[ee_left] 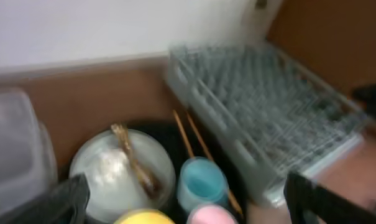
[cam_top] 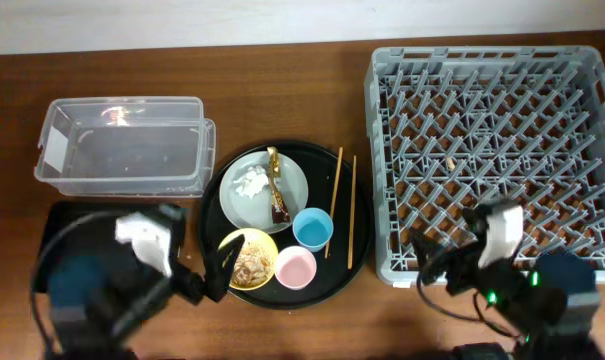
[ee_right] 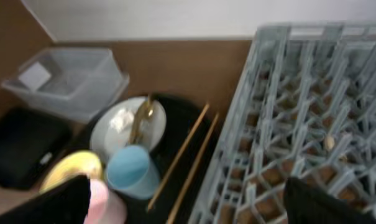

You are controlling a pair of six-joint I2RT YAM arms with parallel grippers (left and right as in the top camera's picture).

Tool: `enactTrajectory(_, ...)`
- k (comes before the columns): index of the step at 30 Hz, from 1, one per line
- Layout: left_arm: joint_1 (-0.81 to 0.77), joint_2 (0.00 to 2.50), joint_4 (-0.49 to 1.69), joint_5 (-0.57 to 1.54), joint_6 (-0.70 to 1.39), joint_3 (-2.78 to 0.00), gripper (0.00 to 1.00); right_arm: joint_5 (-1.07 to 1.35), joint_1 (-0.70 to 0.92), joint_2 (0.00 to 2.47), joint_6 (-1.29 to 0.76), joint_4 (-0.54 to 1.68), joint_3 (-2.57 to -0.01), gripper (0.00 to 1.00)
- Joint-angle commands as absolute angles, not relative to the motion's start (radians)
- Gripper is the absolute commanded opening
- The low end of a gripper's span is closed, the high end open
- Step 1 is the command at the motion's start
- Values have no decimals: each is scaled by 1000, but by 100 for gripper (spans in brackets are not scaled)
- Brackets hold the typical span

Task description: Sort waste into correct bins and load items into the dishwasher rack

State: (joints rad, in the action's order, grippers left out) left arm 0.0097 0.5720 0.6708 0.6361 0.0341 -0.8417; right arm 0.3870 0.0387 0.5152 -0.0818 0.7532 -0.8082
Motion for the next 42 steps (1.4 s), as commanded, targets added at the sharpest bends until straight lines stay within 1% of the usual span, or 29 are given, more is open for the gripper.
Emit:
enactTrajectory(1, 10, 853, 851, 693, 41, -1104, 99, 398, 32, 745, -86, 880, -1063, 99)
enactTrajectory(2, 9, 925, 880, 749, 73, -1146, 99, 445, 32, 813, -85, 945, -1145, 99)
enactTrajectory(4, 4, 1012, 830, 888, 92, -1150, 99, 452, 32, 887, -82, 1038, -1234, 99)
enactTrajectory(5, -13, 1052, 833, 893, 94, -1150, 99, 439, 32, 915, -82, 1074, -1262, 99)
enactTrajectory(6, -57, 1099, 860, 846, 96, -1150, 100, 424, 32, 932, -82, 1093, -1273, 99)
enactTrajectory(8, -230, 1207, 917, 552, 112, -1150, 99, 411, 32, 953, -83, 1120, -1274, 99)
enactTrajectory(9, -300, 1250, 919, 443, 120, -1150, 100, 411, 32, 957, -83, 1131, -1274, 99)
enactTrajectory(10, -402, 1323, 902, 316, 121, -1150, 97, 411, 32, 957, -83, 1141, -1274, 99)
enactTrajectory(11, -467, 1387, 882, 235, 147, -1150, 91, 411, 32, 957, -83, 1147, -1274, 99)
enactTrajectory(13, -548, 1519, 853, 150, 195, -1150, 79, 411, 32, 957, -83, 1164, -1274, 99)
enactTrajectory(14, -567, 1584, 838, 126, 195, -1150, 70, 411, 32, 957, -83, 1169, -1274, 99)
enactTrajectory(15, -570, 1629, 818, 123, 195, -1150, 66, 411, 32, 957, -83, 1172, -1274, 99)
enactTrajectory(18, -569, 1710, 770, 113, 197, -1150, 46, 412, 32, 957, -86, 1175, -1274, 99)
enactTrajectory(19, -569, 1724, 749, 115, 198, -1150, 29, 412, 32, 957, -86, 1175, -1274, 98)
enactTrajectory(20, -569, 1724, 736, 115, 198, -1151, 10, 412, 32, 957, -86, 1175, -1274, 99)
enactTrajectory(21, -569, 1713, 745, 133, 232, -1172, 0, 412, 32, 957, -86, 1175, -1274, 99)
enactTrajectory(24, -554, 1659, 757, 191, 232, -1208, 0, 412, 32, 957, -86, 1175, -1274, 99)
enactTrajectory(25, -524, 1614, 789, 229, 231, -1238, 0, 412, 32, 957, -86, 1175, -1274, 98)
enactTrajectory(27, -459, 1546, 801, 381, 231, -1262, 0, 426, 32, 957, -84, 1175, -1274, 99)
enactTrajectory(28, -418, 1512, 793, 511, 218, -1263, 0, 481, 32, 958, -57, 1172, -1274, 99)
enactTrajectory(30, -334, 1471, 778, 863, 130, -1263, 0, 675, 33, 978, 75, 1167, -1273, 99)
enactTrajectory(31, -284, 1459, 778, 1100, 75, -1263, 0, 826, 33, 1007, 153, 1167, -1273, 99)
enactTrajectory(33, -229, 1458, 775, 1390, 47, -1263, 0, 1045, 33, 1076, 213, 1148, -1273, 100)
enactTrajectory(34, -225, 1458, 770, 1460, 35, -1263, 0, 1164, 38, 1122, 213, 1111, -1273, 99)
enactTrajectory(36, -227, 1458, 771, 1494, 36, -1263, 0, 1276, 75, 1174, 212, 1047, -1273, 96)
enactTrajectory(39, -227, 1458, 770, 1507, 36, -1263, 0, 1291, 194, 1222, 202, 975, -1273, 93)
enactTrajectory(40, -227, 1458, 770, 1506, 36, -1263, 0, 1290, 230, 1224, 201, 944, -1273, 90)
enactTrajectory(41, -227, 1458, 770, 1504, 36, -1263, 0, 1285, 256, 1224, 184, 908, -1273, 87)
enactTrajectory(42, -227, 1458, 771, 1504, 36, -1263, 0, 1269, 264, 1224, 147, 881, -1273, 87)
